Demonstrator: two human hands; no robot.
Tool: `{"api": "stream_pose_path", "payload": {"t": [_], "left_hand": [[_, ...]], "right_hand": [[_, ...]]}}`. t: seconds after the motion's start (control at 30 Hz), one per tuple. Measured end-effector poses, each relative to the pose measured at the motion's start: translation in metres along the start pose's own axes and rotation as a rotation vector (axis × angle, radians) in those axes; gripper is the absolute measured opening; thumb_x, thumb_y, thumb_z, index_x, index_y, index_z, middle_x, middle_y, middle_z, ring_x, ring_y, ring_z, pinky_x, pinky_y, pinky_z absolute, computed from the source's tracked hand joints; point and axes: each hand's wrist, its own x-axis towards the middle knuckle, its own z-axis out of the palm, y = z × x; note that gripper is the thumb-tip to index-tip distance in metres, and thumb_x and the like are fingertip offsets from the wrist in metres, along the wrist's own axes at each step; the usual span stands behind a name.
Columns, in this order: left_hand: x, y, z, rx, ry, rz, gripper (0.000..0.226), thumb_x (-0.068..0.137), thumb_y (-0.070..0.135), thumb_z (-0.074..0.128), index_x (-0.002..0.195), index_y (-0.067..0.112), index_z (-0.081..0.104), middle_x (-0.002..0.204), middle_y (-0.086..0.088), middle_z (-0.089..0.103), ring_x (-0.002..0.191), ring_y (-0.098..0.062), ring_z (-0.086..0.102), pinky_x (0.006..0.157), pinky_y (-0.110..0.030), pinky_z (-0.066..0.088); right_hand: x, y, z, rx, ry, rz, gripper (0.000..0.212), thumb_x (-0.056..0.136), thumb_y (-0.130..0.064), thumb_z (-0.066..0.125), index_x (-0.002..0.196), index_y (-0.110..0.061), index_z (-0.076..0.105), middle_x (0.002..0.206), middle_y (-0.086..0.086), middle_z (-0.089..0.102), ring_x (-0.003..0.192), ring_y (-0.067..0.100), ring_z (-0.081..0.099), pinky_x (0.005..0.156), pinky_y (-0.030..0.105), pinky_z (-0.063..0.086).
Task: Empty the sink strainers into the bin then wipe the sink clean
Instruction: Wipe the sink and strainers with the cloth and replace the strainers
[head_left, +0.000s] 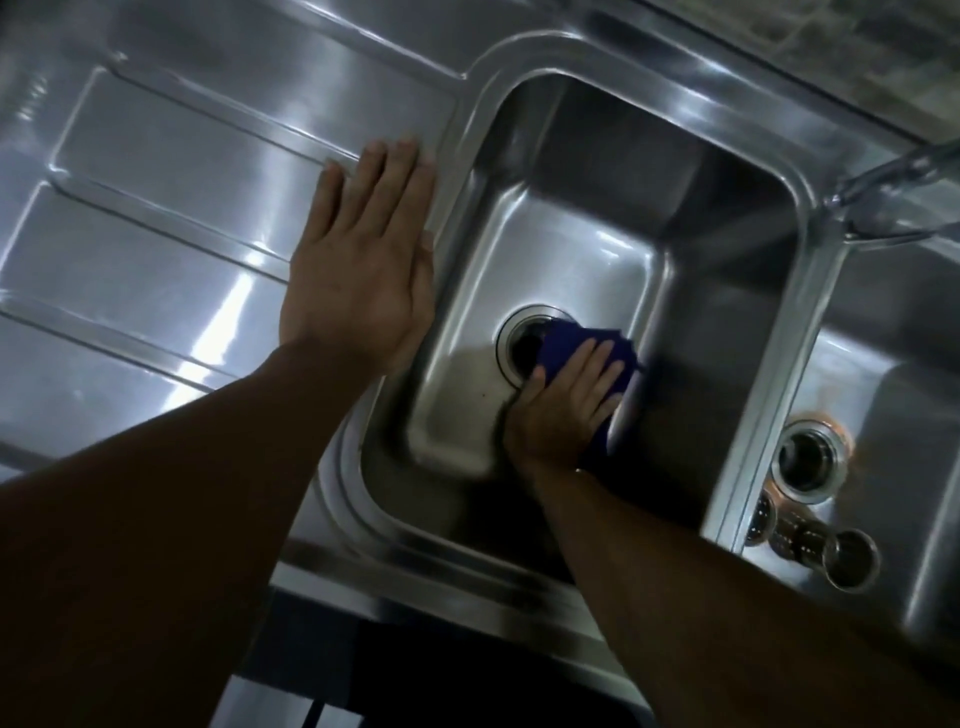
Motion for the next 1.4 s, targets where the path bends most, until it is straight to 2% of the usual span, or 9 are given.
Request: {"api": "stream_pose_path", "payload": {"t": [0.23, 0.37, 0.5, 0.6, 0.77, 0.93, 1.07, 1.23, 1.4], "left_hand": [[0.0, -0.003, 0.004, -0.021, 0.023, 0.01, 0.056, 0.107, 0.031, 0.022, 0.16, 0.011, 0.024, 0.168, -0.009, 0.019, 0.158, -0.025, 0.011, 0.128, -0.048, 0.009], [0.0, -0.004, 0.005, -0.011, 0.004, 0.013, 0.057, 0.107, 0.032, 0.02, 0.16, 0.012, 0.021, 0.169, -0.008, 0.016, 0.158, -0.025, 0.008, 0.129, -0.048, 0.007], [0.001, 0.0, 0.002, -0.016, -0.008, 0.007, 0.059, 0.105, 0.032, 0.022, 0.16, 0.012, 0.02, 0.169, -0.008, 0.016, 0.158, -0.025, 0.008, 0.129, -0.048, 0.007], [0.0, -0.001, 0.003, -0.004, 0.003, 0.021, 0.059, 0.105, 0.032, 0.021, 0.16, 0.012, 0.02, 0.169, -0.009, 0.016, 0.158, -0.026, 0.008, 0.129, -0.048, 0.008], [-0.001, -0.001, 0.007, -0.011, 0.046, 0.024, 0.057, 0.105, 0.03, 0.025, 0.16, 0.012, 0.023, 0.168, -0.009, 0.019, 0.157, -0.027, 0.012, 0.128, -0.049, 0.01], [-0.002, 0.002, 0.001, -0.028, 0.065, 0.027, 0.056, 0.104, 0.026, 0.028, 0.158, 0.009, 0.027, 0.167, -0.011, 0.024, 0.156, -0.029, 0.017, 0.128, -0.05, 0.011], [-0.003, 0.002, -0.002, -0.027, 0.039, 0.021, 0.056, 0.105, 0.027, 0.027, 0.159, 0.01, 0.027, 0.167, -0.01, 0.023, 0.157, -0.029, 0.016, 0.128, -0.049, 0.01], [-0.003, 0.005, -0.005, -0.019, -0.006, -0.005, 0.058, 0.105, 0.028, 0.024, 0.16, 0.01, 0.025, 0.168, -0.009, 0.019, 0.157, -0.027, 0.013, 0.128, -0.048, 0.01], [-0.002, 0.005, -0.007, -0.027, -0.017, -0.012, 0.058, 0.104, 0.028, 0.024, 0.16, 0.01, 0.024, 0.168, -0.008, 0.019, 0.157, -0.027, 0.012, 0.128, -0.048, 0.01]], "right_hand": [[0.072, -0.007, -0.008, -0.005, -0.026, -0.065, 0.07, 0.101, -0.041, 0.029, 0.16, -0.008, 0.011, 0.169, 0.01, 0.01, 0.156, 0.031, 0.007, 0.125, 0.053, 0.008], [0.127, -0.025, -0.019, -0.02, -0.076, -0.229, 0.07, 0.102, -0.041, 0.024, 0.16, -0.008, 0.005, 0.169, 0.01, 0.002, 0.156, 0.029, 0.0, 0.127, 0.049, 0.001], [0.09, -0.079, -0.009, 0.065, -0.206, -0.506, 0.067, 0.101, -0.031, 0.034, 0.16, -0.008, 0.011, 0.169, 0.009, 0.008, 0.156, 0.031, 0.004, 0.125, 0.051, 0.007], [0.051, -0.107, -0.003, 0.146, -0.287, -0.513, 0.066, 0.103, -0.026, 0.034, 0.159, -0.007, 0.006, 0.169, 0.009, 0.004, 0.156, 0.027, 0.001, 0.126, 0.049, 0.003], [-0.019, -0.055, -0.011, 0.097, -0.507, -0.733, 0.076, 0.101, -0.026, 0.045, 0.16, -0.008, 0.0, 0.169, 0.008, -0.008, 0.155, 0.03, -0.011, 0.125, 0.053, 0.0], [-0.027, -0.009, -0.032, -0.143, -0.72, -0.956, 0.089, 0.098, -0.032, 0.051, 0.159, -0.012, -0.011, 0.166, 0.005, -0.022, 0.153, 0.031, -0.021, 0.122, 0.05, -0.008], [-0.035, 0.033, -0.034, -0.222, -0.609, -0.76, 0.089, 0.097, -0.042, 0.045, 0.159, -0.01, -0.01, 0.166, 0.009, -0.022, 0.153, 0.034, -0.019, 0.125, 0.054, -0.001], [-0.019, 0.056, -0.031, -0.137, -0.465, -0.231, 0.096, 0.092, -0.047, 0.043, 0.156, -0.005, -0.015, 0.163, 0.018, -0.026, 0.152, 0.035, -0.021, 0.122, 0.046, -0.016], [0.02, 0.038, -0.031, -0.108, -0.378, -0.179, 0.105, 0.076, -0.049, 0.042, 0.157, 0.004, 0.003, 0.165, 0.026, -0.004, 0.154, 0.042, -0.004, 0.122, 0.047, -0.014]]}}
